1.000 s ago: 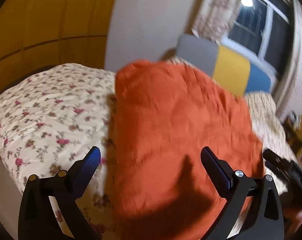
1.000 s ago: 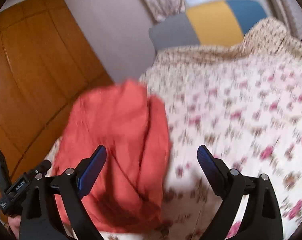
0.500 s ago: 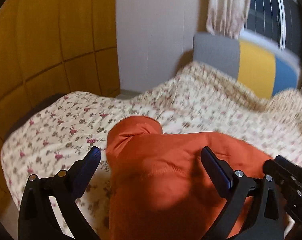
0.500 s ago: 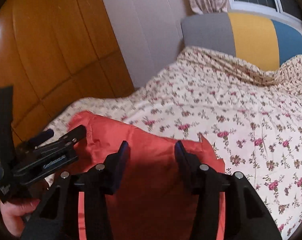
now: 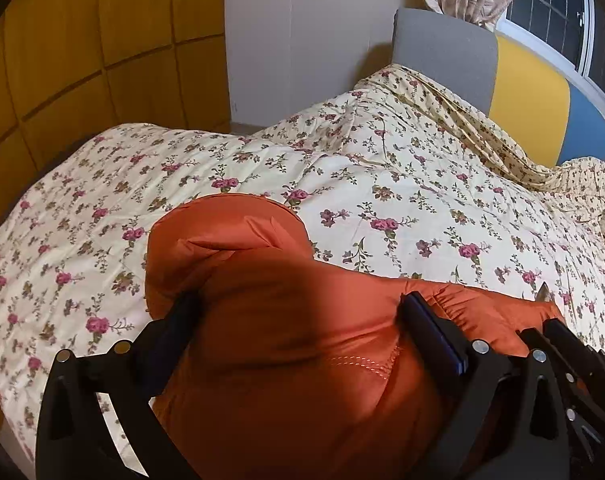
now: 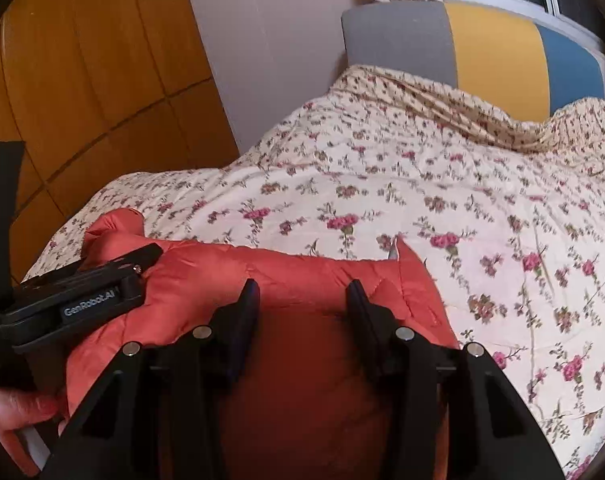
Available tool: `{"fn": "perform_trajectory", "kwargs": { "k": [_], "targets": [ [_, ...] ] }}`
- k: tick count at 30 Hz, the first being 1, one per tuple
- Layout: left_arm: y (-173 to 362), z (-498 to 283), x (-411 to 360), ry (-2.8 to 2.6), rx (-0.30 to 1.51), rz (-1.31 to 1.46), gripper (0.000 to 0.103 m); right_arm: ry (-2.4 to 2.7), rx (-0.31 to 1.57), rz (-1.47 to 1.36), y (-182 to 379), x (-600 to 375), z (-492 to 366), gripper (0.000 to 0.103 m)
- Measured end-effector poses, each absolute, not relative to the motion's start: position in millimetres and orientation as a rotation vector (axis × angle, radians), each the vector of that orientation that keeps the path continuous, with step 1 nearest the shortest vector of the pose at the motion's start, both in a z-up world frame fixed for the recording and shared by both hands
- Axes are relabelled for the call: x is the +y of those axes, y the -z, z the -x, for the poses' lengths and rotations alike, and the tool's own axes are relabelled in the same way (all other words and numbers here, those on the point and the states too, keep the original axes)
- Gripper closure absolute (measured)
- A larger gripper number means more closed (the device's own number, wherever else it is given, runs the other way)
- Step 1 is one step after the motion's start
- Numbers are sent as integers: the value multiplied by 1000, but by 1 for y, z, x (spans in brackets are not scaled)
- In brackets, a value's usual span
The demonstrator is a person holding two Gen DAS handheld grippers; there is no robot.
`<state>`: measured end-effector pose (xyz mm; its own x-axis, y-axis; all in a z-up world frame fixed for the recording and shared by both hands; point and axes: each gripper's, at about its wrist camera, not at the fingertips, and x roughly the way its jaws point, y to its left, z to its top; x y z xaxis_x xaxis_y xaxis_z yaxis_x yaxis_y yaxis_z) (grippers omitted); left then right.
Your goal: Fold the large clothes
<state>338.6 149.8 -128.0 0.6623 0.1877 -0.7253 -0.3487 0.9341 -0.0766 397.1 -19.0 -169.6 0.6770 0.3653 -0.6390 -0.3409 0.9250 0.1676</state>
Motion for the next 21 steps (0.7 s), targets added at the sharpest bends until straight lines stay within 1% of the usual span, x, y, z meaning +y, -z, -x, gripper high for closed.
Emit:
{"fn": "perform_trajectory", "kwargs": {
  "k": [5, 17, 20, 21],
  "targets": [
    [134, -340, 151, -311, 767, 239, 3, -411, 764, -73, 180, -23, -406, 58],
    [132, -331, 145, -323, 707, 220, 3, -397, 736, -63, 183, -24, -400, 55],
    [129, -323, 143, -332, 696, 209, 3, -391, 716, -63, 179, -27, -391, 49],
    [129, -321, 142, -335, 698, 204, 3, -390, 710, -65, 177, -29, -388, 44]
  ]
}}
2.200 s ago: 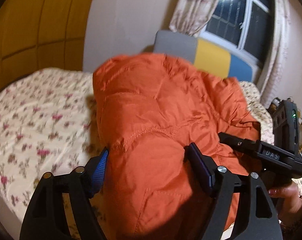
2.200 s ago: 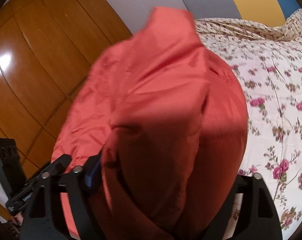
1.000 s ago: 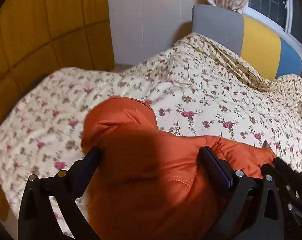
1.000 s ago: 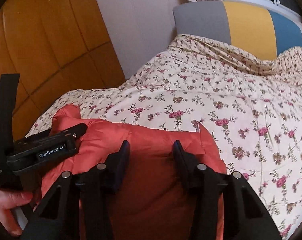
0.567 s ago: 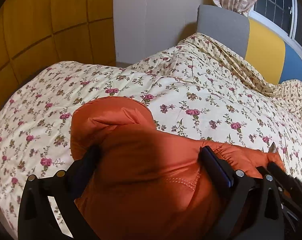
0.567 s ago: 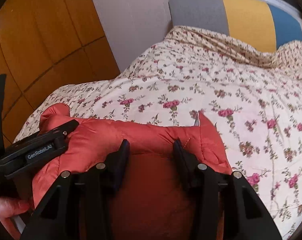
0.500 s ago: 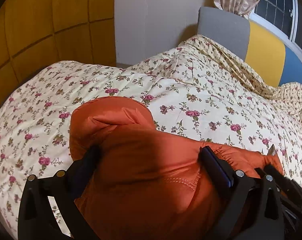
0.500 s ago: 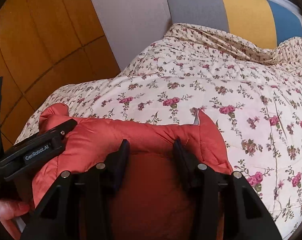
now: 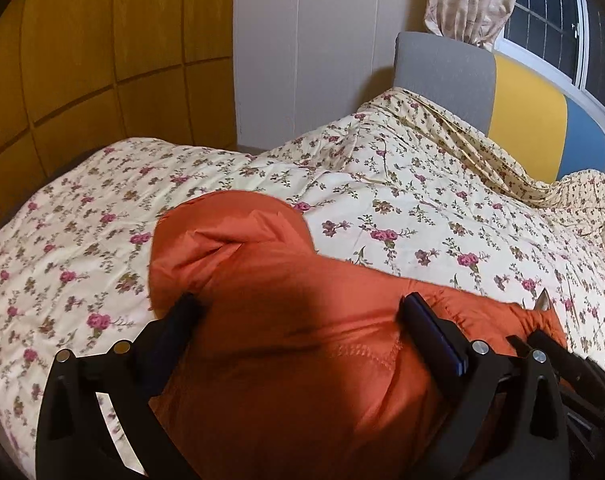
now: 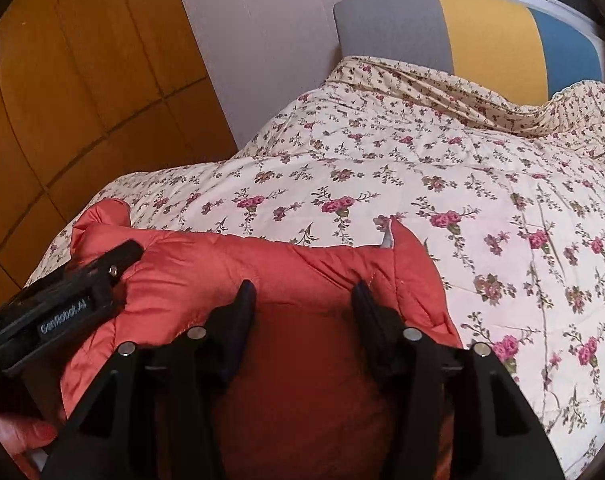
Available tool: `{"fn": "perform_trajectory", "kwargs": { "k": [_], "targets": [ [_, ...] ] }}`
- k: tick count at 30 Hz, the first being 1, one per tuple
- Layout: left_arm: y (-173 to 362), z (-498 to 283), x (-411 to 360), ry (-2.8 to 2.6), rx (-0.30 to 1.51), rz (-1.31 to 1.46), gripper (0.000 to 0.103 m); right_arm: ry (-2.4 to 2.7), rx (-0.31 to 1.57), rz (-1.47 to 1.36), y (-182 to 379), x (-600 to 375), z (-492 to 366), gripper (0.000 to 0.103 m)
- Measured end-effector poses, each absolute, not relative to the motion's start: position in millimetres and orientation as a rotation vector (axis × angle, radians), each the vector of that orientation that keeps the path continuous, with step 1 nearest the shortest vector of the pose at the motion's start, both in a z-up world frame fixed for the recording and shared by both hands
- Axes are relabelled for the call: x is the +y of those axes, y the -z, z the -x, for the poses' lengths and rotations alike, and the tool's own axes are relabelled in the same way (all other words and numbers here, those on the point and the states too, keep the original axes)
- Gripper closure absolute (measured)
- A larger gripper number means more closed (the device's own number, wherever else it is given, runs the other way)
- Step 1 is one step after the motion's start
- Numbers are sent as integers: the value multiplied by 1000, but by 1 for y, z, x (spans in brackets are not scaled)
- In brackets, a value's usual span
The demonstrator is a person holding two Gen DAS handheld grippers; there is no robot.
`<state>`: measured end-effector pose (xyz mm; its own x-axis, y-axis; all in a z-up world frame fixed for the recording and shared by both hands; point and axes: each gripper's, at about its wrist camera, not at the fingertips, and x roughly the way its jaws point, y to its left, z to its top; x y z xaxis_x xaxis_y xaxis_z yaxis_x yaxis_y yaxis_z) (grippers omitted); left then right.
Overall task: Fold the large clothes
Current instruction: 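Open both tools and pull them back from the folded jacket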
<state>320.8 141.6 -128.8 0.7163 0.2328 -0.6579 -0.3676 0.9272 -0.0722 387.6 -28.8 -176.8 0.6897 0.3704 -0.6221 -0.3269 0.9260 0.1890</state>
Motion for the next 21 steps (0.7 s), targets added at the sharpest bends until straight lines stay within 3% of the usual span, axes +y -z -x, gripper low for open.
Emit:
{"fn": "perform_trajectory", "kwargs": {
  "k": [3, 5, 7, 9, 21],
  "targets": [
    [124, -305, 137, -321, 703, 204, 3, -382, 693, -44, 169, -33, -373, 26],
    [120, -289, 137, -298, 710, 225, 3, -383, 683, -17, 163, -34, -361, 23],
    [116, -271, 137, -269, 718, 263, 3, -362, 660, 3, 156, -38, -342, 10],
    [110, -251, 134, -260, 705, 284, 3, -354, 641, -19, 150, -47, -319, 4],
    [94, -130, 105, -285, 639, 222, 3, -347, 653, -49, 132, -76, -222, 2]
  ]
}}
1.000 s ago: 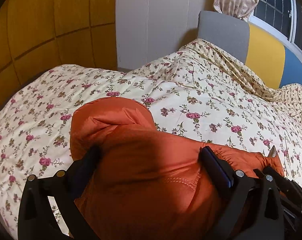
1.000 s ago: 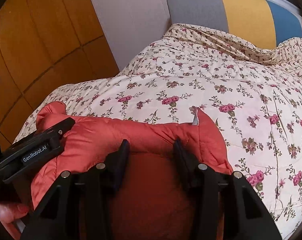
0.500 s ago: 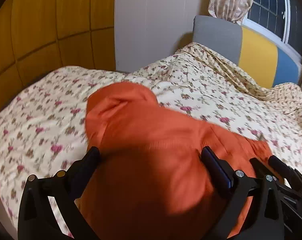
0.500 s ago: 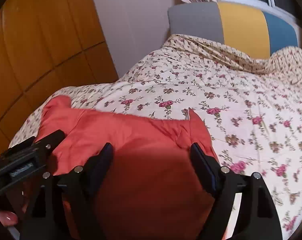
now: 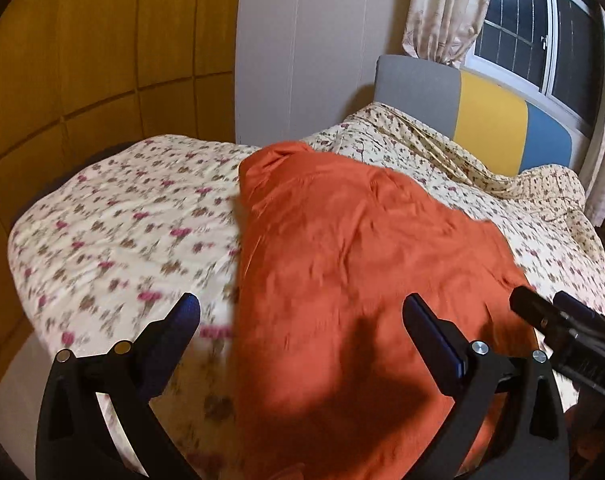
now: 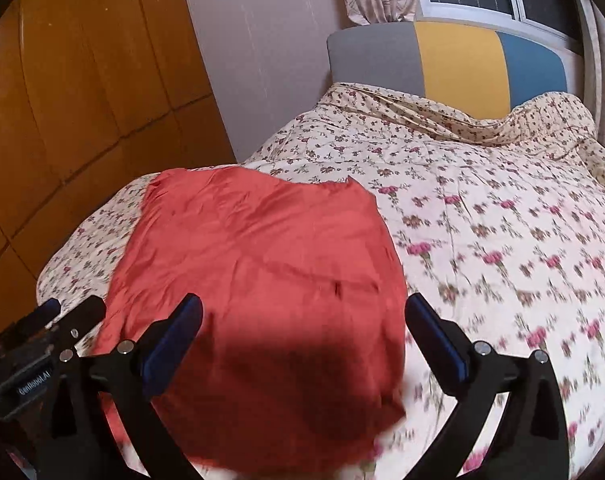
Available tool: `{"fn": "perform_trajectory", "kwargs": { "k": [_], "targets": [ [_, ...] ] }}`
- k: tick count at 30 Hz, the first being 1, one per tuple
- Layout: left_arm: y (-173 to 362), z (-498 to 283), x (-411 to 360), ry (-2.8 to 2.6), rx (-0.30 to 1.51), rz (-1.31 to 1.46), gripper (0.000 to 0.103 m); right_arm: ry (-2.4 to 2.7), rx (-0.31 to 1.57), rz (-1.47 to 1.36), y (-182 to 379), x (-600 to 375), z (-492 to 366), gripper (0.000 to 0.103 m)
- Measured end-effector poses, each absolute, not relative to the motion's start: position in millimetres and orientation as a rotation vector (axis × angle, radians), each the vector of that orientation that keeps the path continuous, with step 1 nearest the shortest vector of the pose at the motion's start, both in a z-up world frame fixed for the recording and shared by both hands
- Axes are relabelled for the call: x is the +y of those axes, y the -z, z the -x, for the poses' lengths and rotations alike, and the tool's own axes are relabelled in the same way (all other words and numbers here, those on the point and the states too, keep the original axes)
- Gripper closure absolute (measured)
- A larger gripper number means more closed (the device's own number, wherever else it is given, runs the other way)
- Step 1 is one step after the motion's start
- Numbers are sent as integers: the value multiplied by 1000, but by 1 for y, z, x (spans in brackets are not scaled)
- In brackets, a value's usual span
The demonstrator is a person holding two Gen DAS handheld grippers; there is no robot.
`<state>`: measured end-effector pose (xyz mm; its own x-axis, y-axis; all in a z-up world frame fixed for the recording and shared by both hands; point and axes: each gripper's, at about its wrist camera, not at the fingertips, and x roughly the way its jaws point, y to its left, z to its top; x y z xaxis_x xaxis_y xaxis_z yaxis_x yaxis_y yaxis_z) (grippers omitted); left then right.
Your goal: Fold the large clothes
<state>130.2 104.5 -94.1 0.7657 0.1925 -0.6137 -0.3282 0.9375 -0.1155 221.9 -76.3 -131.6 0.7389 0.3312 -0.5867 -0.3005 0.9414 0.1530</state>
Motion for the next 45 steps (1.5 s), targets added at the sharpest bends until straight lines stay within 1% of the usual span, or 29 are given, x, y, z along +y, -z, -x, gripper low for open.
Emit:
{"fn": "perform_trajectory", "kwargs": {
  "k": [8, 19, 25, 32, 45],
  "targets": [
    [86, -76, 92, -340, 605, 184, 3, -320, 626, -40, 121, -91, -173, 2],
    [80, -27, 72, -353, 599, 143, 3, -301, 601, -13, 118, -110, -113, 2],
    [80, -18, 68, -339, 602, 158, 3, -287, 612, 1, 117, -121, -91, 2],
    [75, -10, 56, -326, 576, 142, 3, -298, 572, 16, 104, -124, -71, 2],
    [67, -1, 45, -307, 539, 122, 3, -315, 566, 9, 101, -124, -66, 2]
  ]
}}
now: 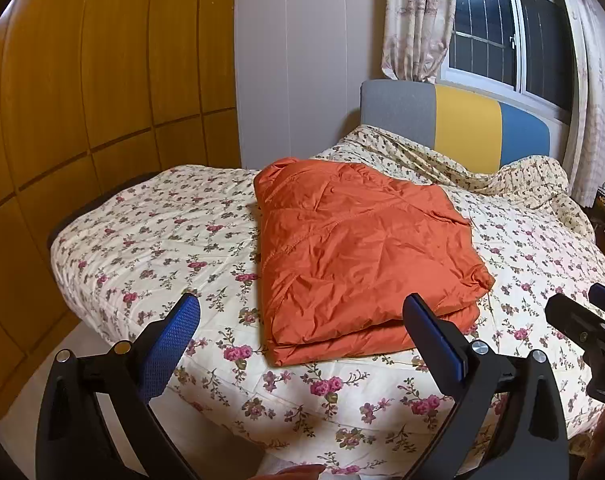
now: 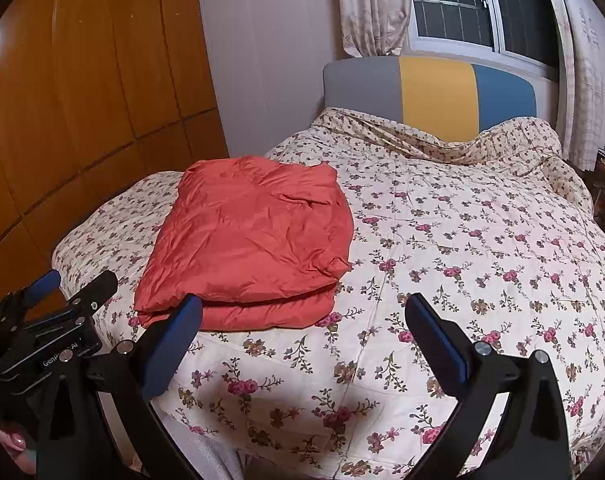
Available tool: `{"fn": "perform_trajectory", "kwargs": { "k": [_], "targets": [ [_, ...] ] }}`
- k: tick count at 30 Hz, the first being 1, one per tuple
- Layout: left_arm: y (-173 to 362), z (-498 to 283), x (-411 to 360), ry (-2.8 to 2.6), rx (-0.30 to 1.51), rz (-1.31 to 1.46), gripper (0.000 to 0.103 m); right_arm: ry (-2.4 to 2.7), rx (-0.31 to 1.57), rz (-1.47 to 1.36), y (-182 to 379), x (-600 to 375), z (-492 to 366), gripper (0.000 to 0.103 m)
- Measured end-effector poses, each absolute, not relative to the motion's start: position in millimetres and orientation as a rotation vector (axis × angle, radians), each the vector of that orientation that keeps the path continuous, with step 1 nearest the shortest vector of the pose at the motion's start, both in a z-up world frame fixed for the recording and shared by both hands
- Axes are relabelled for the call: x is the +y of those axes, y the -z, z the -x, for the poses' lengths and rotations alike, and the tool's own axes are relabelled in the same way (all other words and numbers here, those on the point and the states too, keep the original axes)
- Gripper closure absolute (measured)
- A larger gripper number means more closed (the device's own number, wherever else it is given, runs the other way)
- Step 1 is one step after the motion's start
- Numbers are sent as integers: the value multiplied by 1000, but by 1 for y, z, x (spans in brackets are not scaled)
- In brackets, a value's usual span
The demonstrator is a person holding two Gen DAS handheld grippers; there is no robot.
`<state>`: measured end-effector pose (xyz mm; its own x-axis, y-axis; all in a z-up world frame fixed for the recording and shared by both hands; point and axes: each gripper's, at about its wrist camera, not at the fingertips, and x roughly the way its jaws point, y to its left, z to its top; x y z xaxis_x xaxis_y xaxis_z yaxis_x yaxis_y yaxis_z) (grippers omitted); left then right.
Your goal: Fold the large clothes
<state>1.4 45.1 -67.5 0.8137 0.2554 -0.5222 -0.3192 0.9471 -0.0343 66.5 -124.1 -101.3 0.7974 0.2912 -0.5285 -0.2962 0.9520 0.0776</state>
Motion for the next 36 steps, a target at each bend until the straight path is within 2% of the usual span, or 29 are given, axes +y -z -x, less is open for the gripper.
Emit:
{"fn": "perform_trajectory", "kwargs": {
  "k": [36],
  "targets": [
    [76, -4, 50, -296, 568, 140, 3, -329, 586, 22, 107, -118, -76, 2]
  ]
}}
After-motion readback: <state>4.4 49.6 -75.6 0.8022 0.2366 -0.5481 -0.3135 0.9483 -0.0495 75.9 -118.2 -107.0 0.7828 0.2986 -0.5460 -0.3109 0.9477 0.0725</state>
